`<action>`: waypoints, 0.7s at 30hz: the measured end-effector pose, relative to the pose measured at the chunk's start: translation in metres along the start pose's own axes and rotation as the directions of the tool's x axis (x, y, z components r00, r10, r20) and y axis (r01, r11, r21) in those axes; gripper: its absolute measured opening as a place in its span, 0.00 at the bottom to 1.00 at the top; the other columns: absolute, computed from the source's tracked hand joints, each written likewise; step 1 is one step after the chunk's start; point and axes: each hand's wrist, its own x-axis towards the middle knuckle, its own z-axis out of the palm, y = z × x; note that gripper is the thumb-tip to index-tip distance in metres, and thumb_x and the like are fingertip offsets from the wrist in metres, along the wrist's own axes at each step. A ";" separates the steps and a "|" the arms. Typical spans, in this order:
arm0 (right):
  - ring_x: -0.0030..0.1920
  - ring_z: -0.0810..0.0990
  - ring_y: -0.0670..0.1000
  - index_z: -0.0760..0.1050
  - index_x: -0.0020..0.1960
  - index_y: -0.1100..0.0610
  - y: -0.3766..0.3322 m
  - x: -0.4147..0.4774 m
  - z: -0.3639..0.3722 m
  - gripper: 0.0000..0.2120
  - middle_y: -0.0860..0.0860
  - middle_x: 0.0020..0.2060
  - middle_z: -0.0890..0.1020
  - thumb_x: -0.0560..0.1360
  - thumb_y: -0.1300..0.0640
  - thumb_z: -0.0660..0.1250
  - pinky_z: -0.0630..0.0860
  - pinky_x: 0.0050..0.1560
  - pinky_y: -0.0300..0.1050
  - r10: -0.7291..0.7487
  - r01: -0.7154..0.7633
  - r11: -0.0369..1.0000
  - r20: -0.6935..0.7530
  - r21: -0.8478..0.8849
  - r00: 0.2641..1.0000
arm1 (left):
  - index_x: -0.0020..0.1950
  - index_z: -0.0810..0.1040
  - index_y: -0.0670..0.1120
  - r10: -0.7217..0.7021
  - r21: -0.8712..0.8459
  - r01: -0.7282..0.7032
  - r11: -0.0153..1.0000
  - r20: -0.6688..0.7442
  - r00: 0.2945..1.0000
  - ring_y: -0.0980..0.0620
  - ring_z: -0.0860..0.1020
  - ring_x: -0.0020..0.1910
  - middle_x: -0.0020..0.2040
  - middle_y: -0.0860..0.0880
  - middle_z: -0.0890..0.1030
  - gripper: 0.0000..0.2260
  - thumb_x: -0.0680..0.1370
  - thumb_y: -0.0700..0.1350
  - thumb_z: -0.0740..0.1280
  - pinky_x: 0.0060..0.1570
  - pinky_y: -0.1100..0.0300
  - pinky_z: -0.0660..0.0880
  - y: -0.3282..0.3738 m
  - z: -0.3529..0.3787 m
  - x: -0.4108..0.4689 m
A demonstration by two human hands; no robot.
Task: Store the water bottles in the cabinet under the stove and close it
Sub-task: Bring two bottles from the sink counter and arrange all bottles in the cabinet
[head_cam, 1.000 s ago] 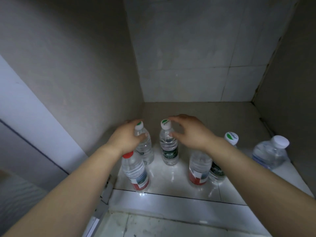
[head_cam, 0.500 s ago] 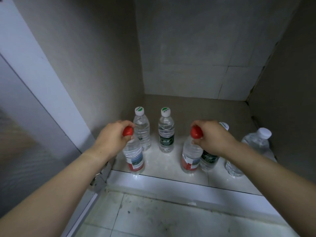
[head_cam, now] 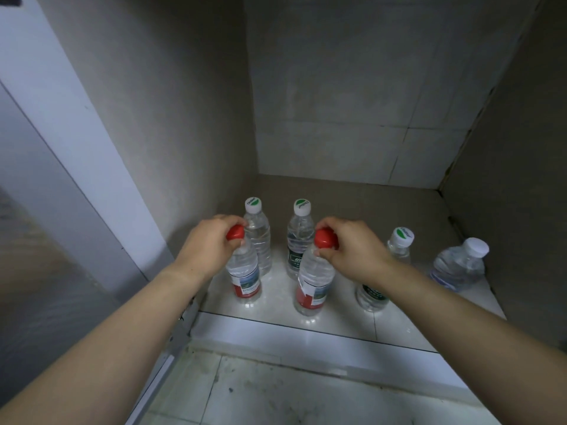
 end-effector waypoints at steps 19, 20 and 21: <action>0.58 0.77 0.55 0.70 0.65 0.53 -0.021 0.020 0.038 0.22 0.54 0.60 0.78 0.72 0.57 0.69 0.71 0.57 0.43 -0.019 0.029 0.992 -0.076 0.125 0.997 | 0.61 0.76 0.47 0.084 -0.071 -0.086 0.994 -0.029 0.996 0.45 0.78 0.53 0.59 0.47 0.77 0.16 0.74 0.38 0.68 0.55 0.49 0.75 0.001 0.012 -0.013; 0.55 0.78 0.55 0.70 0.64 0.52 -0.021 0.020 0.038 0.22 0.54 0.59 0.79 0.72 0.57 0.69 0.72 0.54 0.43 -0.014 0.025 0.991 -0.078 0.131 0.997 | 0.61 0.76 0.47 0.085 -0.079 -0.087 0.993 -0.031 0.996 0.45 0.78 0.53 0.59 0.48 0.77 0.17 0.74 0.38 0.68 0.56 0.50 0.75 0.001 0.012 -0.014; 0.52 0.79 0.55 0.71 0.63 0.52 -0.020 0.020 0.038 0.20 0.54 0.57 0.79 0.72 0.57 0.70 0.72 0.51 0.42 -0.015 0.026 0.990 -0.080 0.135 0.997 | 0.61 0.76 0.48 0.083 -0.090 -0.086 0.992 -0.034 0.996 0.45 0.78 0.54 0.59 0.48 0.77 0.17 0.73 0.38 0.68 0.56 0.50 0.75 0.000 0.012 -0.014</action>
